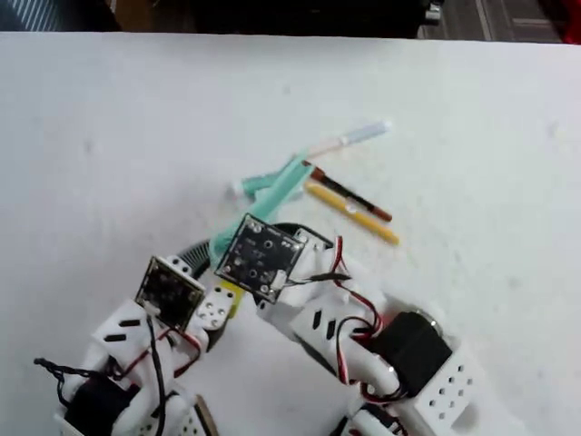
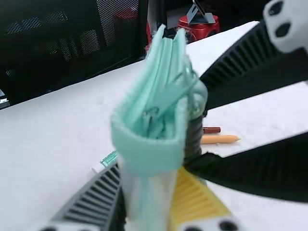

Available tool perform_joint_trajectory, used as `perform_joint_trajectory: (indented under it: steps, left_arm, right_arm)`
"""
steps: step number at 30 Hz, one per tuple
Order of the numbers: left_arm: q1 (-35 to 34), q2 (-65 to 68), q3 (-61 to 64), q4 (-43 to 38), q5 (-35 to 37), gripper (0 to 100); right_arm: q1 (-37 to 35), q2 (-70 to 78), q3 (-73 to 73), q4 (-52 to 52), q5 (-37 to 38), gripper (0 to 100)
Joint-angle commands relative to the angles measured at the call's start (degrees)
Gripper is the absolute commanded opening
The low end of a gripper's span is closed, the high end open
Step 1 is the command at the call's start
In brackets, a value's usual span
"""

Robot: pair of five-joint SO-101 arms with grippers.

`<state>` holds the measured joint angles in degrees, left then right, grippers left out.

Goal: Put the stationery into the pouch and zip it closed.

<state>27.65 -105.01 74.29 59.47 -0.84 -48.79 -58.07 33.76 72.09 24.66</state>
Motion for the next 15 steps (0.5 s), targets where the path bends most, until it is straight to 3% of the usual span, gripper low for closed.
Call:
perform_joint_trajectory:
  steps: [1,11,15]
  left_arm:
    - [1.6,0.3,0.2,0.6,-0.2,2]
    - [1.6,0.3,0.2,0.6,-0.2,2]
    - [1.6,0.3,0.1,0.6,-0.2,2]
  right_arm:
    - [-0.7,-0.1,0.7,-4.8,-0.5,16.3]
    - [-0.6,-0.6,0.9,-7.5,-3.2,1.8]
    - [2.7,-2.6,-1.1,-7.4,-3.2,1.7]
